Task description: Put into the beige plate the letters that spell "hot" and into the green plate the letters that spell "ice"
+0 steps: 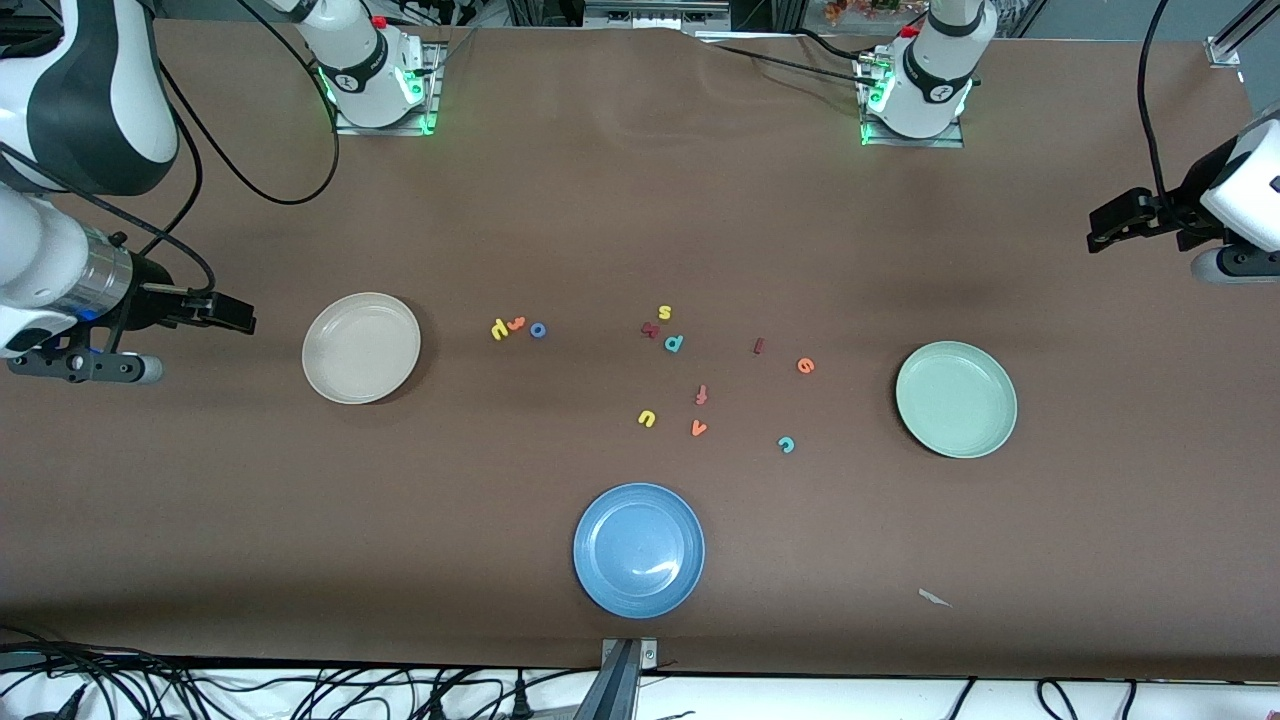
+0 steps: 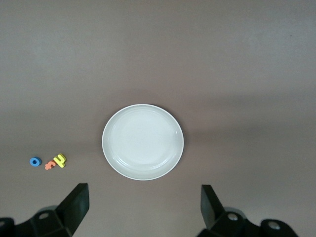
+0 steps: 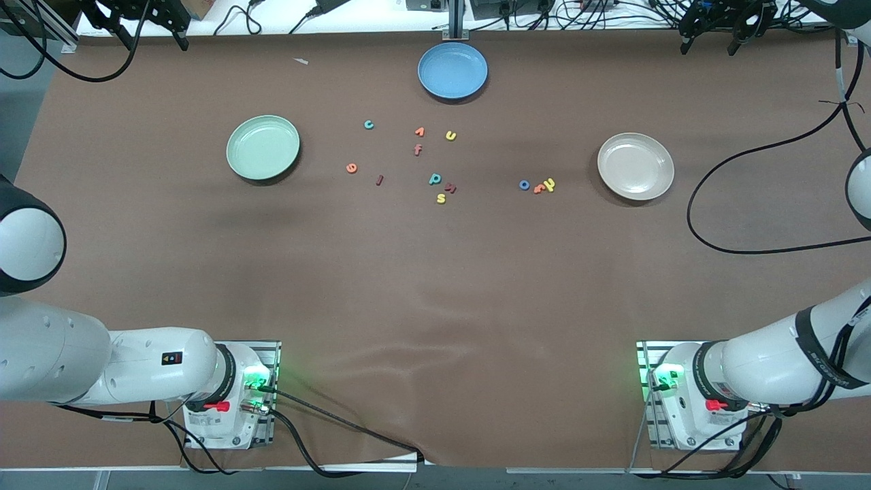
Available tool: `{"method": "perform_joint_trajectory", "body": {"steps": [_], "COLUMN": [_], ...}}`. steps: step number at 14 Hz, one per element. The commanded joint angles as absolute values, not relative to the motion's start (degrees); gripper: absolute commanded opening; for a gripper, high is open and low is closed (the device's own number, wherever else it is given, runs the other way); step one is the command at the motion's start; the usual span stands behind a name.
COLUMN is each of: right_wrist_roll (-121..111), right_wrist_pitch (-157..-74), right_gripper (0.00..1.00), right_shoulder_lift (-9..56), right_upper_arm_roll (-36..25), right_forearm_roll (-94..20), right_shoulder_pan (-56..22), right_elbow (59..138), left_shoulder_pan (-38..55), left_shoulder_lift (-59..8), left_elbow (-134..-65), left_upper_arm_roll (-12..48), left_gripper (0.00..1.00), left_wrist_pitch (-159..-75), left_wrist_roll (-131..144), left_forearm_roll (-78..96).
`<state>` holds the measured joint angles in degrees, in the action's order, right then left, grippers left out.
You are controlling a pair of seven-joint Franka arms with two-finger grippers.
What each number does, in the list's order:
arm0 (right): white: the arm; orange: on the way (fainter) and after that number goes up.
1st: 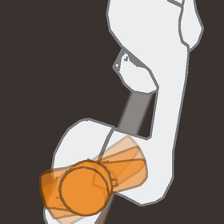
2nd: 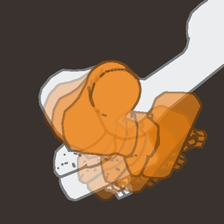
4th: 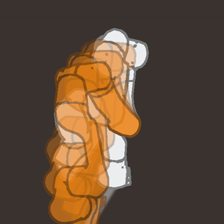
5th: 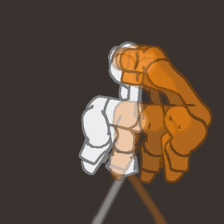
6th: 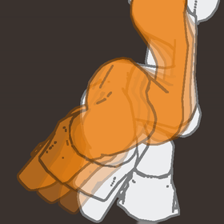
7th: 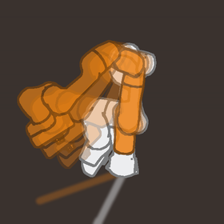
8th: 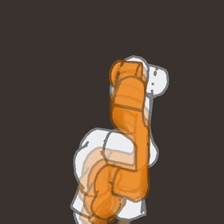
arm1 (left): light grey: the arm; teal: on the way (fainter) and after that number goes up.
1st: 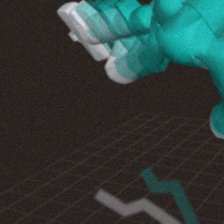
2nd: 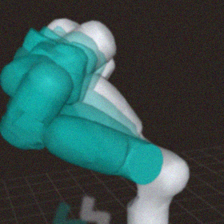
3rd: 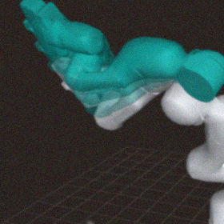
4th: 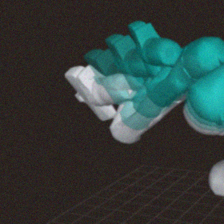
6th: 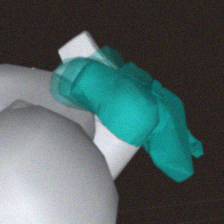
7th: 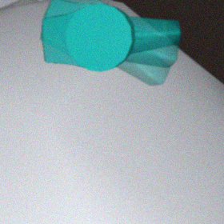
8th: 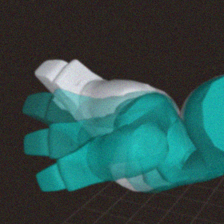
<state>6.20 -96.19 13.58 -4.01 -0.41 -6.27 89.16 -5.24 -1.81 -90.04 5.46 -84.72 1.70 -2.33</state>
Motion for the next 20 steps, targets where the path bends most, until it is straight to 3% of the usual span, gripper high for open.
{"method": "perform_joint_trajectory", "body": {"steps": [1, 20], "right_wrist_roll": [6.8, 12.1], "right_wrist_pitch": [-95.6, -94.7], "right_gripper": [1.0, 1.0], "right_shoulder_lift": [12.0, 11.8], "right_upper_arm_roll": [-3.8, -3.2], "right_forearm_roll": [-0.8, -1.1], "right_shoulder_pan": [-6.3, -6.4], "right_elbow": [90.2, 90.3], "left_shoulder_pan": [-5.3, -5.3], "left_shoulder_lift": [-1.2, -1.3], "left_elbow": [-90.4, -90.3], "left_upper_arm_roll": [5.4, 5.4], "left_gripper": [1.0, 1.0], "left_wrist_pitch": [-84.7, -84.7], "left_wrist_roll": [0.6, 0.5], "left_forearm_roll": [-1.5, -1.5]}}
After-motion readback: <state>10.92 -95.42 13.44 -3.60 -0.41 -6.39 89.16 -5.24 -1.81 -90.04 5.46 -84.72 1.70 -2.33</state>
